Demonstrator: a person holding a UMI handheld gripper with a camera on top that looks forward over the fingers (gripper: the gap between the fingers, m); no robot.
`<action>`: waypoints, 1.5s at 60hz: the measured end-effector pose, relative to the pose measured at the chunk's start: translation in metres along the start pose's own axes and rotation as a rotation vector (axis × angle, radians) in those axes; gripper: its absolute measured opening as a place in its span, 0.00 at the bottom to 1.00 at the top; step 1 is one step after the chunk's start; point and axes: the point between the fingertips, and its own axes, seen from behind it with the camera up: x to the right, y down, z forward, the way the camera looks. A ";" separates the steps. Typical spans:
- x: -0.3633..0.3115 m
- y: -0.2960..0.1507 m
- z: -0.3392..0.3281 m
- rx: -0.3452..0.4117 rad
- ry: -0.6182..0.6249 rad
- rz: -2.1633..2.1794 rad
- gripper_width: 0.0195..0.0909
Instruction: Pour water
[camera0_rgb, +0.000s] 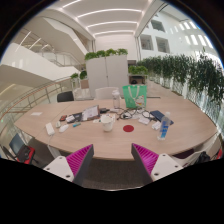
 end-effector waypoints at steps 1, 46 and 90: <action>0.002 0.001 0.000 -0.003 0.001 0.008 0.89; 0.329 0.026 0.279 0.184 0.354 0.040 0.86; 0.321 -0.083 0.368 0.144 0.365 -0.250 0.24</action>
